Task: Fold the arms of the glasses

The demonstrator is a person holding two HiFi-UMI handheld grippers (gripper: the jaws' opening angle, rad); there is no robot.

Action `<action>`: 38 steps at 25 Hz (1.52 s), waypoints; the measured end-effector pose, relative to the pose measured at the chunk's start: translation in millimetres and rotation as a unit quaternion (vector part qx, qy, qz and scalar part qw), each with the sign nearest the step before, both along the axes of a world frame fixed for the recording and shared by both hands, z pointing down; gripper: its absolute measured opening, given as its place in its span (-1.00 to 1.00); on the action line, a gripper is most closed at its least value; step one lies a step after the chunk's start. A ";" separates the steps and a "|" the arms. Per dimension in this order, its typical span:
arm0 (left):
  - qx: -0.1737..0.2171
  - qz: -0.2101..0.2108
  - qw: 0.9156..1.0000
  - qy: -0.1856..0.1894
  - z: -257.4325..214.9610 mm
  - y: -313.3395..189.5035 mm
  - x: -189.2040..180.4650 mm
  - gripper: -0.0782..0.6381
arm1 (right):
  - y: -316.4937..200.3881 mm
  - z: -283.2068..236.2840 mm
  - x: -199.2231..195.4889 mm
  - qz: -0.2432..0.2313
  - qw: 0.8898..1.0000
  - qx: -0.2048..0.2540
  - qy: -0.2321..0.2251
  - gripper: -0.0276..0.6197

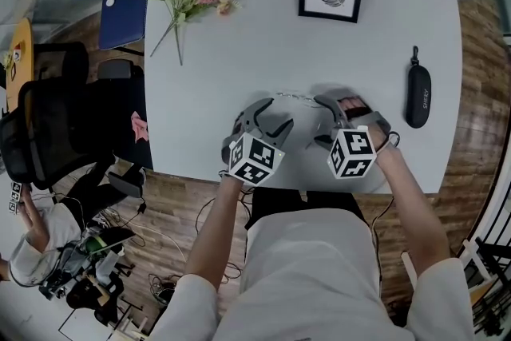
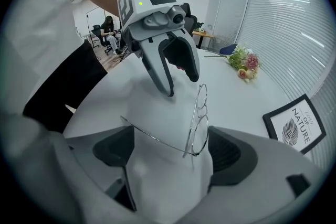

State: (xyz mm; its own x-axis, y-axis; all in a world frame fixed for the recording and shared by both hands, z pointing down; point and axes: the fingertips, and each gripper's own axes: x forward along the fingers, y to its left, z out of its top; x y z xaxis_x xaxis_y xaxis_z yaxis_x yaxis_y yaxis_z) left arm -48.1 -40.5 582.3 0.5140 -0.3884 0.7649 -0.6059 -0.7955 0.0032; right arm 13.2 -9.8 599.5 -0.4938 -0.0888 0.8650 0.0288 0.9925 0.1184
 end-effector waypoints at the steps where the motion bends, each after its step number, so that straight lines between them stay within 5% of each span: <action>1: 0.005 0.011 1.000 -0.007 0.2 -0.5 0.2 -0.01 | 0.4 0.1 -0.1 -0.001 1.000 0.000 0.000 0.45; 8: 0.036 0.080 0.995 -0.050 0.9 -11.0 2.4 0.03 | 0.2 -0.3 -0.1 -0.001 1.000 -0.001 -0.001 0.41; 14: 0.022 0.119 0.991 -0.064 10.2 -7.7 7.4 0.04 | -0.1 0.0 -0.8 0.002 1.000 -0.001 0.002 0.40; 29: 0.019 0.112 0.992 -0.059 10.0 0.8 7.2 0.04 | -8.7 -1.9 -2.1 0.032 0.999 0.024 -0.006 0.19; 33: 0.008 0.118 0.992 -0.041 7.2 5.4 9.2 0.04 | -19.9 -4.5 0.0 0.061 0.997 0.036 -0.012 -0.13; 38: -0.005 0.136 0.991 -0.016 1.9 16.7 14.0 0.04 | -23.3 -3.3 3.6 0.070 0.997 0.033 -0.008 -0.17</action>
State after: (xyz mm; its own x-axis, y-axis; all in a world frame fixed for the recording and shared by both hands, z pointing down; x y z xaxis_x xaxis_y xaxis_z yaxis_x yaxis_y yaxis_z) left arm -34.2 -23.8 584.3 0.5745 -0.2303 0.7855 -0.3682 -0.9297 -0.0032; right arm 16.7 -33.1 596.1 -0.4866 -0.2149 0.8468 -0.1121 0.9766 0.1834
